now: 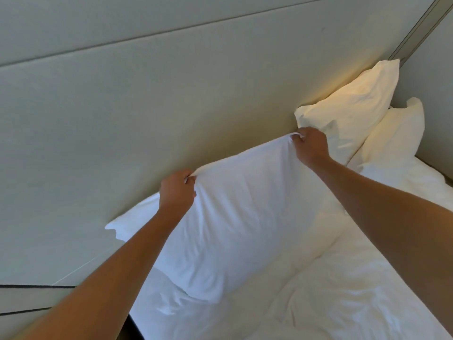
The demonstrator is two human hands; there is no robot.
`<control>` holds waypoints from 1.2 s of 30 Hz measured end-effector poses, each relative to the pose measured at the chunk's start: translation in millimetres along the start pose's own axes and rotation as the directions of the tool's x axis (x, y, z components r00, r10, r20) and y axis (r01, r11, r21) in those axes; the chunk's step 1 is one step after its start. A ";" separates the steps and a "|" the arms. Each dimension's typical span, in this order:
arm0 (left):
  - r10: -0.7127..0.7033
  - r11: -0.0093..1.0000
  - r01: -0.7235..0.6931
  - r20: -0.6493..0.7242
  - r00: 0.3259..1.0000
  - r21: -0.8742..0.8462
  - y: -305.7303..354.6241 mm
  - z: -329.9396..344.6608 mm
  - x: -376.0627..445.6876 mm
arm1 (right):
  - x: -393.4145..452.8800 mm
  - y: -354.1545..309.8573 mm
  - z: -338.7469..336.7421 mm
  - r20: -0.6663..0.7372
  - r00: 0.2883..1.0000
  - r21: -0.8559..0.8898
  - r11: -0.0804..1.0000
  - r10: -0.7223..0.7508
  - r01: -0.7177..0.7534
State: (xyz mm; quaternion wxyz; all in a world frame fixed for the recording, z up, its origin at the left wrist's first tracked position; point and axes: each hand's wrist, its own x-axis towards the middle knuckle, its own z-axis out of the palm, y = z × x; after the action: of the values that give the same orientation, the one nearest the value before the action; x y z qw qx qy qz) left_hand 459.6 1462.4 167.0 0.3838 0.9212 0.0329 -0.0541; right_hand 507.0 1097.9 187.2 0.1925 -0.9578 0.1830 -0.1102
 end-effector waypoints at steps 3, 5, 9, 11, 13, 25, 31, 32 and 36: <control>-0.016 1.000 0.016 0.022 1.000 -0.006 -7.6 -0.1 11.0 | -2.5 -2.8 19.6 0.067 0.997 -0.001 0.999 0.042 -0.042; -0.022 1.000 0.022 0.011 1.000 -0.021 -14.7 1.7 13.6 | -9.7 -0.4 34.4 0.104 0.993 -0.008 0.999 0.046 -0.045; -0.028 0.998 0.027 -0.027 0.999 -0.053 -17.7 2.0 20.9 | -1.5 -11.0 41.8 0.029 0.998 0.039 0.998 0.055 -0.056; -0.003 0.999 -0.001 -0.075 0.997 -0.049 -10.8 0.5 23.3 | 12.0 -23.9 37.7 -0.031 0.999 0.039 0.999 0.035 -0.034; 0.031 0.998 -0.039 -0.148 0.988 -0.049 -2.8 -2.2 25.5 | 23.1 -36.1 34.0 -0.089 0.996 0.050 0.998 0.031 -0.026; 0.096 0.995 -0.096 0.000 0.995 -0.036 -15.3 25.6 8.0 | -59.8 -23.8 86.3 0.271 0.960 0.069 0.996 -0.073 0.056; 0.275 0.913 -0.314 0.175 0.945 0.261 -43.0 44.9 -23.5 | -152.7 -18.5 134.4 0.379 0.925 0.025 1.000 -0.002 -0.008; 0.305 0.884 -0.348 0.181 0.935 0.311 -46.4 45.6 -25.9 | -159.5 -21.2 137.8 0.388 0.922 0.025 0.999 0.008 -0.020; 0.452 0.756 -0.502 0.219 0.865 0.421 -64.1 48.1 -29.4 | -165.3 -34.3 141.9 0.440 0.897 0.011 0.999 0.039 -0.049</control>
State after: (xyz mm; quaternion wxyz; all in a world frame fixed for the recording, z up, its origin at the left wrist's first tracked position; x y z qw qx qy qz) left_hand 420.3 1472.7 91.9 0.1543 0.9592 -0.2369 -0.0082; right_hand 407.4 1238.9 50.0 0.2416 -0.9514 0.1552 0.1115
